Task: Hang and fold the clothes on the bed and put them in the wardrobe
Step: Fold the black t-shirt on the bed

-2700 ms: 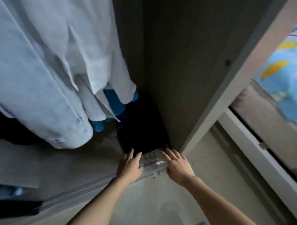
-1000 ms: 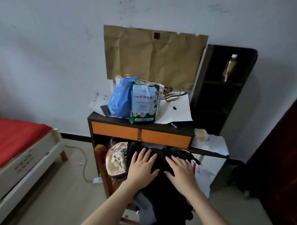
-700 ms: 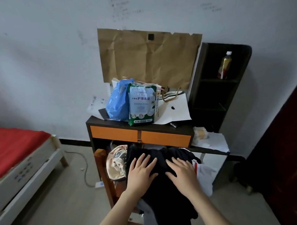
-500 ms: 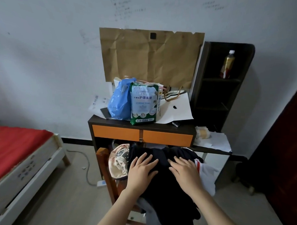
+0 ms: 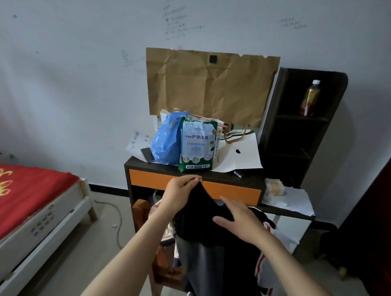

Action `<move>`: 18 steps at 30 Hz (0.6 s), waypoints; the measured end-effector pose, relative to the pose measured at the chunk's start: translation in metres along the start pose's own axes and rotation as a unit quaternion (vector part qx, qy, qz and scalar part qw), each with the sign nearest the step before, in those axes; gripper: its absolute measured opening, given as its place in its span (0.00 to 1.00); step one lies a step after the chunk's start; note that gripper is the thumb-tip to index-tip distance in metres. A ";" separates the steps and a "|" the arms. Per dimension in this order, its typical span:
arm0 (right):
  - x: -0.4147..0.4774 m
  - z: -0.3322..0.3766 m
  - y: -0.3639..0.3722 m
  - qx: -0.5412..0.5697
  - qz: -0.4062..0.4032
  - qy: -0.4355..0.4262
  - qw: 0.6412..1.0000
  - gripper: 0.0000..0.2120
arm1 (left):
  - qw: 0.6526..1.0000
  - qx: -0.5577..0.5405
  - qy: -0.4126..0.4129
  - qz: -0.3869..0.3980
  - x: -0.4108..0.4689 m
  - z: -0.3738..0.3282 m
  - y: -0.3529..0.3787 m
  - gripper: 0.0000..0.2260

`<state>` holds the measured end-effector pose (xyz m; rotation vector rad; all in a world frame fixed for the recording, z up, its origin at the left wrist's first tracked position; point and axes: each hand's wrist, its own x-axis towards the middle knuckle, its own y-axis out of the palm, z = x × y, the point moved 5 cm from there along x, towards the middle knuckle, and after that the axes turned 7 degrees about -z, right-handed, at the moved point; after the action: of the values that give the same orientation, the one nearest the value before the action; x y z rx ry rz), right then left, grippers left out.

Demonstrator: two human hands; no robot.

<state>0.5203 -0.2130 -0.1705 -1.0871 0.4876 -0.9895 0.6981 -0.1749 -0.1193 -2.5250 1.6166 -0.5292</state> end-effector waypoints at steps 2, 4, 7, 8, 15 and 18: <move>0.004 0.006 0.010 -0.049 0.009 -0.002 0.999 0.41 | 0.997 -0.067 -0.003 -0.031 0.010 -0.024 -0.012 0.09; 0.010 0.004 0.011 -0.053 -0.032 0.015 0.998 0.37 | 0.991 -0.122 0.001 -0.049 0.019 -0.047 -0.027 0.09; 0.019 0.003 -0.010 0.043 -0.133 0.011 0.990 0.13 | 0.987 -0.141 0.026 -0.070 0.031 -0.078 -0.047 0.07; 0.022 0.004 -0.020 0.083 -0.151 0.012 0.985 0.13 | 0.985 -0.150 0.034 -0.082 0.034 -0.086 -0.054 0.08; 0.062 0.044 -0.108 0.287 -0.248 0.011 0.925 0.19 | 0.957 -0.213 -0.009 -0.198 0.041 -0.090 -0.099 0.07; 0.076 0.077 -0.130 0.327 -0.234 -0.037 0.915 0.17 | 0.939 -0.248 -0.018 -0.237 0.040 -0.087 -0.127 0.07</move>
<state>0.5617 -0.2549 -0.0119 -0.6271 -0.1890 -1.3937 0.7932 -0.1472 0.0052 -3.3028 1.2362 -0.1013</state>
